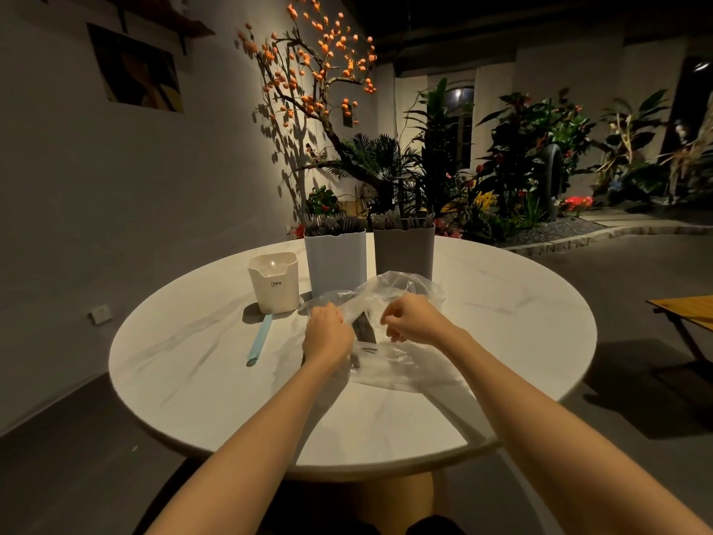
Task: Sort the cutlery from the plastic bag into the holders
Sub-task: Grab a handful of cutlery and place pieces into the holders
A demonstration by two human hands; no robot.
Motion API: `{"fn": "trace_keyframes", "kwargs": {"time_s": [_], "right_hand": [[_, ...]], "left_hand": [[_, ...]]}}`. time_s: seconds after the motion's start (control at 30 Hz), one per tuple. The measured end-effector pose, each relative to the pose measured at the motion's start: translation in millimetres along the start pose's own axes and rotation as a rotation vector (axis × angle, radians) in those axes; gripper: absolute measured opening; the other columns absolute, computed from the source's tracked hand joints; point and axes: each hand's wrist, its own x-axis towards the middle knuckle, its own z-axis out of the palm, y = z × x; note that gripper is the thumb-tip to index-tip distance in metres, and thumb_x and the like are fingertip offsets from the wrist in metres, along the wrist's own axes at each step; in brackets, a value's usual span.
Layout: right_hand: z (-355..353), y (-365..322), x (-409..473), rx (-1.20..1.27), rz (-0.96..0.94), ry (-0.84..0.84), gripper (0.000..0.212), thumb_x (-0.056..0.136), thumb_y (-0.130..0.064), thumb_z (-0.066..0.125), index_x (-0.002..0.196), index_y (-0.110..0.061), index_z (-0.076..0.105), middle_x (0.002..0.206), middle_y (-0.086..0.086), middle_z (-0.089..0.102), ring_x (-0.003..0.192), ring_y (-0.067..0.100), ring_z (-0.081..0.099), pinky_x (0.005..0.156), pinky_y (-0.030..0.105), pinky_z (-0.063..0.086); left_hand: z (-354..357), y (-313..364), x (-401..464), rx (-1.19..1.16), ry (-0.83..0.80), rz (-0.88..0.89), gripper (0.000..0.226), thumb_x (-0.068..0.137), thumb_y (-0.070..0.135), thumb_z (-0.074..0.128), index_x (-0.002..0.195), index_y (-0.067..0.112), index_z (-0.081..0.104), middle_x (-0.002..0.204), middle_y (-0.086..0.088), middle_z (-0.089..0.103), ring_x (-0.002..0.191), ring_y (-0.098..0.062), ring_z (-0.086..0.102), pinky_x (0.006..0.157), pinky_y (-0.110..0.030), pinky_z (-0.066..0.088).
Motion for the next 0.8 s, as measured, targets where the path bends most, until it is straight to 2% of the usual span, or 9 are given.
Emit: {"fn": "trace_keyframes", "kwargs": {"time_s": [0.13,0.17,0.23,0.33,0.43,0.53,0.67,0.73,0.8], "right_hand": [[13.9,-4.1,0.8,-0.176,0.027,-0.064,0.023,0.083,-0.004,0.051,0.063,-0.001,0.061,0.066,0.013,0.061,0.062,0.029,0.053,0.057,0.033,0.045],[15.5,-4.9,-0.6,-0.234,0.044,-0.050,0.021,0.085,-0.005,0.051,0.068,-0.004,0.062,0.071,0.010,0.061,0.067,0.026,0.053,0.060,0.030,0.044],[17.7,-3.7,-1.5,-0.348,0.055,0.013,0.020,0.091,-0.009,0.049,0.102,-0.005,0.066,0.105,0.010,0.064,0.098,0.026,0.058,0.079,0.032,0.049],[22.9,-0.7,-0.8,-0.470,0.030,0.132,0.031,0.092,-0.008,0.049,0.122,-0.006,0.056,0.133,0.009,0.051,0.126,0.028,0.041,0.096,0.038,0.044],[27.8,-4.8,2.9,-0.432,0.005,0.186,0.025,0.090,-0.002,0.050,0.110,-0.005,0.064,0.122,0.012,0.058,0.115,0.029,0.050,0.088,0.036,0.048],[33.3,-10.6,8.5,-0.254,0.033,0.107,0.020,0.089,0.002,0.045,0.078,-0.004,0.061,0.087,0.014,0.062,0.085,0.030,0.059,0.064,0.033,0.046],[35.4,-17.8,17.7,-0.163,0.066,0.034,0.024,0.093,-0.006,0.043,0.103,0.002,0.063,0.103,0.018,0.065,0.091,0.033,0.061,0.076,0.037,0.048],[34.9,-22.9,20.5,-0.188,0.056,-0.010,0.028,0.096,-0.008,0.040,0.111,0.003,0.060,0.116,0.021,0.060,0.100,0.034,0.059,0.084,0.038,0.047],[34.5,-26.7,22.6,-0.253,0.064,-0.023,0.030,0.098,-0.008,0.037,0.120,0.003,0.054,0.135,0.024,0.043,0.114,0.034,0.052,0.096,0.037,0.044]], "left_hand": [[2.9,-9.6,4.1,-0.072,0.014,0.019,0.040,0.087,-0.009,0.044,0.067,0.022,0.059,0.113,-0.008,0.057,0.089,-0.023,0.056,0.072,-0.032,0.049],[4.1,-11.8,5.6,-0.072,0.000,0.001,0.044,0.089,-0.008,0.044,0.071,0.024,0.067,0.118,-0.008,0.058,0.096,-0.025,0.057,0.079,-0.034,0.051],[6.5,-16.2,6.7,-0.047,-0.022,-0.042,0.044,0.093,-0.006,0.046,0.094,0.028,0.074,0.128,-0.009,0.056,0.107,-0.028,0.055,0.092,-0.041,0.051],[9.4,-19.3,5.5,-0.044,-0.038,-0.006,0.050,0.096,0.000,0.046,0.135,0.031,0.054,0.138,-0.008,0.052,0.115,-0.030,0.054,0.097,-0.045,0.049],[10.6,-16.0,5.4,-0.181,-0.091,0.040,0.056,0.101,0.005,0.040,0.149,0.031,0.031,0.138,-0.011,0.051,0.109,-0.026,0.057,0.090,-0.034,0.051],[7.1,-10.5,1.9,-0.263,-0.131,0.046,0.051,0.105,0.013,0.034,0.151,0.031,0.025,0.136,-0.014,0.052,0.108,-0.026,0.057,0.082,-0.028,0.046],[2.1,-16.5,8.2,-0.421,-0.107,-0.017,0.047,0.102,0.006,0.035,0.141,0.029,0.044,0.124,0.001,0.051,0.095,-0.013,0.055,0.076,-0.021,0.046],[3.2,-21.3,14.1,-0.583,-0.131,-0.107,0.039,0.093,0.012,0.040,0.111,0.038,0.063,0.127,0.003,0.058,0.104,-0.019,0.060,0.087,-0.036,0.055],[8.1,-27.2,19.2,-0.666,-0.097,-0.169,0.025,0.083,0.031,0.046,0.092,0.033,0.069,0.111,-0.005,0.069,0.100,-0.027,0.065,0.089,-0.049,0.055]]}}
